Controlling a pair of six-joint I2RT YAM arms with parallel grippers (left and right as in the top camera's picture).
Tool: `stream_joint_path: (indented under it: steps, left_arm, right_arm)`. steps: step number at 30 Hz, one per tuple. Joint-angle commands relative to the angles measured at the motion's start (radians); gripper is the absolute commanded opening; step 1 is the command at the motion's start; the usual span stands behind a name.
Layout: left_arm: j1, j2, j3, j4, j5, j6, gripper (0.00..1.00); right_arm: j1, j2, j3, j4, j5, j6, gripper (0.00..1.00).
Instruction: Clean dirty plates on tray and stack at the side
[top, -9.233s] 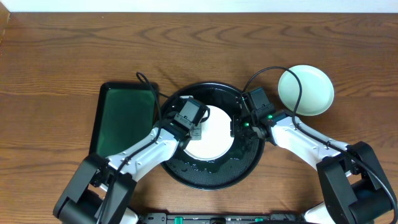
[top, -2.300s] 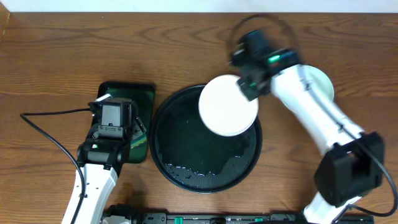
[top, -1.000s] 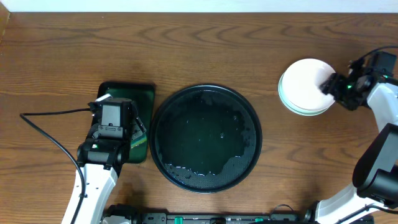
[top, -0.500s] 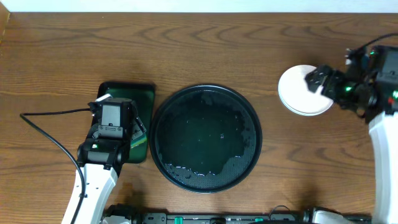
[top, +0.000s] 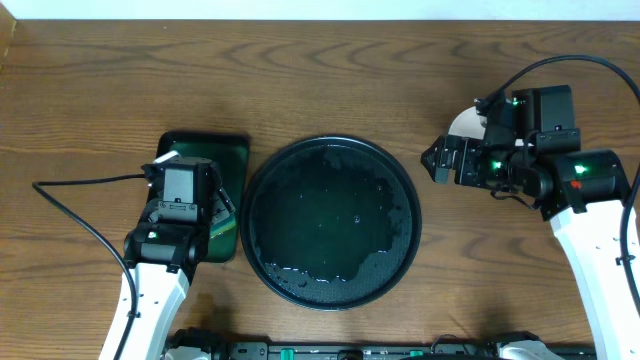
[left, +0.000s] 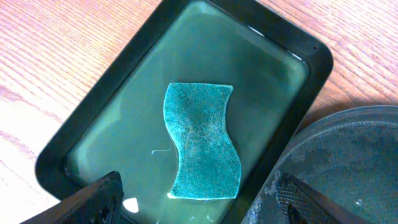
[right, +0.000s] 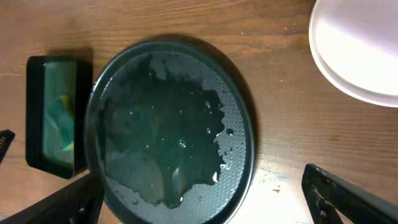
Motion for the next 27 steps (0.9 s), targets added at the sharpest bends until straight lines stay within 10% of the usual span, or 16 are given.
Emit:
stream_joint_path:
  steps: [1,13,27]
  left_arm:
    - [0.0,-0.001,0.019,0.0,-0.013,0.013,0.8]
    - [0.0,-0.001,0.019,0.0,-0.013,0.013,0.8]
    - [0.0,-0.001,0.019,0.0,-0.013,0.013,0.8]
  right_arm:
    - [0.007,0.0,0.005,-0.006,0.06,-0.013,0.99]
    - [0.008,0.0,-0.065,-0.031,0.09,-0.22,0.99]
    - [-0.064,-0.5,-0.795,0.689,0.127,-0.219,0.99]
